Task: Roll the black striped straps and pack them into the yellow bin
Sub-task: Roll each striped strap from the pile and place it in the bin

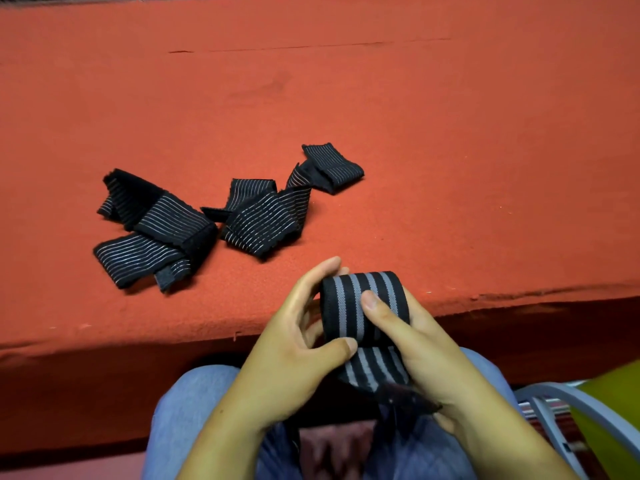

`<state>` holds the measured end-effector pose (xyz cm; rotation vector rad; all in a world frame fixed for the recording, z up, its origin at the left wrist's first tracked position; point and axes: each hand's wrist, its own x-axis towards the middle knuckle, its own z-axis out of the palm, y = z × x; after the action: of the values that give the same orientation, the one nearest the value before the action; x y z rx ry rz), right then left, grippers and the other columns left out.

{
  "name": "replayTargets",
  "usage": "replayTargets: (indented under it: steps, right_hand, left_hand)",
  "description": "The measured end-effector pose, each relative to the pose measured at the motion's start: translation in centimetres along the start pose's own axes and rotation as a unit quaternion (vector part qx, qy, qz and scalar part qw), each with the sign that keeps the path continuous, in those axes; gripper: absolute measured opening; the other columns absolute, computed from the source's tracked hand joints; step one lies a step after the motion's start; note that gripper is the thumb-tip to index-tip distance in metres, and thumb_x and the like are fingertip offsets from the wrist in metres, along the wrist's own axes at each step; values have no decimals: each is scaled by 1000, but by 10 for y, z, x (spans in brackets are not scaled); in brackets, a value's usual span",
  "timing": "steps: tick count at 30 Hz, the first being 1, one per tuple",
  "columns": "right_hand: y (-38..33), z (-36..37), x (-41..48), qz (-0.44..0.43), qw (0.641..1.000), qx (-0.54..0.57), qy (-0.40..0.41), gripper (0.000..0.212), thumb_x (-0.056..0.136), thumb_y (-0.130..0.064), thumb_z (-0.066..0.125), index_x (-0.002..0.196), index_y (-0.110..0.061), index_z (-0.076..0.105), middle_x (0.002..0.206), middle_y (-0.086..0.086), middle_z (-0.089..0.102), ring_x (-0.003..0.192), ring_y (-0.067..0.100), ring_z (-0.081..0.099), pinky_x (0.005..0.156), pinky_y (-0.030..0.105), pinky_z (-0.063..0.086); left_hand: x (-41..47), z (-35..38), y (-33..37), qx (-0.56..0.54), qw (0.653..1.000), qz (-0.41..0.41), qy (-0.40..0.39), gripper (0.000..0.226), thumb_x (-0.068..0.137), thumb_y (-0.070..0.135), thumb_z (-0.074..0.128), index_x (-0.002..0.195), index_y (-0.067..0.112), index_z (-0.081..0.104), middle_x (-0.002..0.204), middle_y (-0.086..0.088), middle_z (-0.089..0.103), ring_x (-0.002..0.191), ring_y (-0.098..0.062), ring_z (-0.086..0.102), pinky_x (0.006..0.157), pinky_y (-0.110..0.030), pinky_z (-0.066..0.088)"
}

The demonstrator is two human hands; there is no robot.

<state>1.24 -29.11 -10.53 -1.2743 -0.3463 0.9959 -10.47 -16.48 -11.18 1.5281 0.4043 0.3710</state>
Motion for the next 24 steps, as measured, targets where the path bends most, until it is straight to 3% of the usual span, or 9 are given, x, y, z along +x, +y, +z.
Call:
replayTargets:
  steps: [2,4,7,9,12,16,19,22,24]
  right_hand:
    - [0,0,-1,-5,1000,18,-5,36,93,-37,77,124,-21,68,121,20,74,116,40,70,104,61,52]
    - [0,0,-2,-19,1000,11,-7,34,93,-32,78,123,-20,68,119,20,74,116,40,70,103,59,54]
    - [-2,-3,-2,-35,999,-17,-30,35,92,-20,72,125,-18,63,116,18,75,109,33,73,92,46,61]
    - [-3,-6,-3,-43,997,-45,-51,41,92,-11,74,129,-21,60,115,15,75,106,27,73,93,39,60]
    - [-5,-12,-2,-72,989,-121,-53,53,88,-2,80,127,-34,63,116,10,74,105,20,71,98,36,57]
    - [-5,-14,-1,-86,988,-122,-49,65,82,15,74,124,-35,68,119,10,70,103,21,71,96,38,58]
    - [-3,-13,0,-88,989,-106,-52,70,70,8,65,123,-37,69,113,7,69,93,17,66,86,37,57]
    - [-7,-13,-2,-53,996,-36,-57,71,65,2,53,121,-36,73,98,7,66,69,10,54,63,22,45]
    - [-9,-13,-3,-34,997,31,-66,65,69,-1,54,122,-32,73,101,9,71,73,10,63,64,19,50]
  left_hand:
    - [1,-2,1,-9,1000,-15,-5,66,87,17,76,143,41,52,139,6,64,130,-11,61,103,-29,51]
    - [2,-1,4,-16,999,-45,1,53,86,53,68,137,46,56,135,6,66,129,-13,62,109,-40,48]
    - [5,2,8,-54,995,-85,1,48,90,78,50,120,44,67,127,3,73,121,-17,68,109,-49,47]
    - [6,2,8,-62,994,-89,5,49,87,71,48,114,37,71,118,-3,76,113,-19,72,99,-42,54]
    - [5,2,5,-56,995,-84,7,52,81,56,60,122,25,67,115,-7,76,107,-19,73,84,-30,57]
    - [4,0,1,-78,991,-106,0,49,79,45,72,125,30,65,115,-6,76,106,-21,74,87,-33,59]
    - [4,-1,-1,-82,991,-101,16,44,81,33,86,122,34,68,115,-3,75,107,-22,74,91,-37,59]
    - [4,-2,-1,-58,995,-76,31,52,73,30,83,121,40,68,116,1,75,106,-16,73,93,-32,56]
    - [3,-2,0,-48,997,-55,35,58,74,20,82,126,39,65,118,1,74,106,-13,73,87,-24,55]
